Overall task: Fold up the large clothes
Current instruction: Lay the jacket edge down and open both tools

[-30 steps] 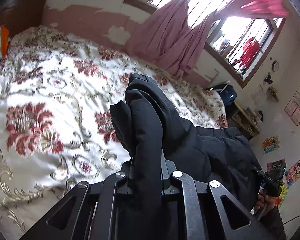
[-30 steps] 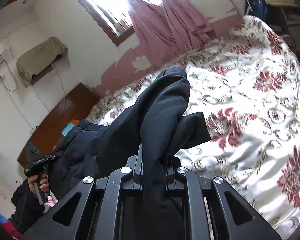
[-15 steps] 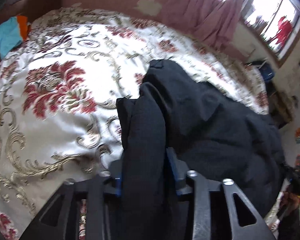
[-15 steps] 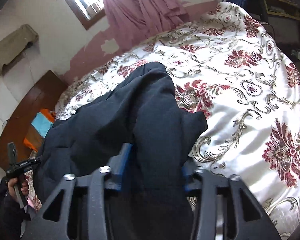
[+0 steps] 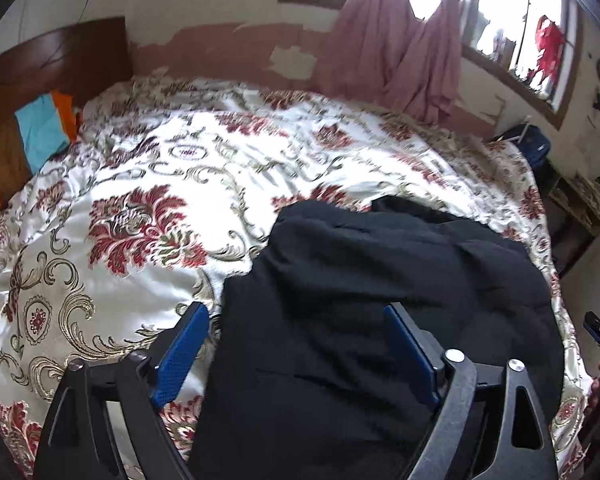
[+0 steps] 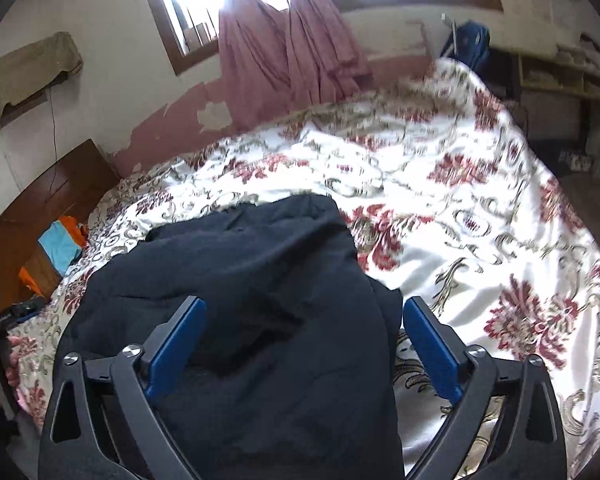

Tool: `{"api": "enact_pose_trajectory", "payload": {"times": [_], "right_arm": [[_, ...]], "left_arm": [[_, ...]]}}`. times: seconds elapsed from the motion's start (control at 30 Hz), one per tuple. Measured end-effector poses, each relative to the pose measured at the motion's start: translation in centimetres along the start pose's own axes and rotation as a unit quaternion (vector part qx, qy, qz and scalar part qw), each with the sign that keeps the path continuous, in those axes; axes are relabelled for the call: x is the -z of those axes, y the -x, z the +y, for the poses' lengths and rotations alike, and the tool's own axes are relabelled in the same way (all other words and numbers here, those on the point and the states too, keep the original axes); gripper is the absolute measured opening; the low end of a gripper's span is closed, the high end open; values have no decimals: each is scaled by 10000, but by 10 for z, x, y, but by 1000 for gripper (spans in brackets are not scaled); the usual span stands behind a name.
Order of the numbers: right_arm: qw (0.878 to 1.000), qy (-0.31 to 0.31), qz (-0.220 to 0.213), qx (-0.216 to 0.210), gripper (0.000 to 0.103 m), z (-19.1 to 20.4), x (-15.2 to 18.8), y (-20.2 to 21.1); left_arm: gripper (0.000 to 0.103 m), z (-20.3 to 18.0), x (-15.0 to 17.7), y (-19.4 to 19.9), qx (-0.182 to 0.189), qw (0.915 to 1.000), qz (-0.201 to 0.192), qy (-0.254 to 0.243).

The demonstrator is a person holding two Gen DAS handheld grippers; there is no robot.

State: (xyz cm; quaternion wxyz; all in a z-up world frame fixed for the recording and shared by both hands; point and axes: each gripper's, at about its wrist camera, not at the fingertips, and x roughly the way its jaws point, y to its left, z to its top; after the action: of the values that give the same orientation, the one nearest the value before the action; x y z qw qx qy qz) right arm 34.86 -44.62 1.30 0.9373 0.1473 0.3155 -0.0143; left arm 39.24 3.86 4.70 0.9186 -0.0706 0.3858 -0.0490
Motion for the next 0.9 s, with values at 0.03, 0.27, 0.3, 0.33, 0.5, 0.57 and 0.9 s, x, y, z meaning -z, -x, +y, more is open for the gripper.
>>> {"api": "enact_pose_trajectory", "payload": {"times": [0.03,0.27,0.3,0.33,0.5,0.57,0.9], "right_arm": [[10000,34,-86,28,101,4,1,5],[9979,311,-567,62,101,33,10,49],[9975,354,-610,48,101,37,12,54],[9970,407,-662,30,101,42,14,60],[9932,644,-969,-90,101,64,28,92],[9914,748,-1062,-129,101,72,35,102],[9801,1206,-1558,-224,101,109,71,158]], "left_arm": [[93,-4,2,3,17,10000,-57,-26],[101,-34,21,44,-19,9975,-633,-319],[101,-38,24,51,-6,9969,-724,-322],[102,-41,27,58,19,9962,-804,-323],[102,-58,48,89,140,9947,-920,-438],[102,-63,57,101,187,9936,-1012,-456],[103,-82,103,151,-5,9850,-1523,-811]]}}
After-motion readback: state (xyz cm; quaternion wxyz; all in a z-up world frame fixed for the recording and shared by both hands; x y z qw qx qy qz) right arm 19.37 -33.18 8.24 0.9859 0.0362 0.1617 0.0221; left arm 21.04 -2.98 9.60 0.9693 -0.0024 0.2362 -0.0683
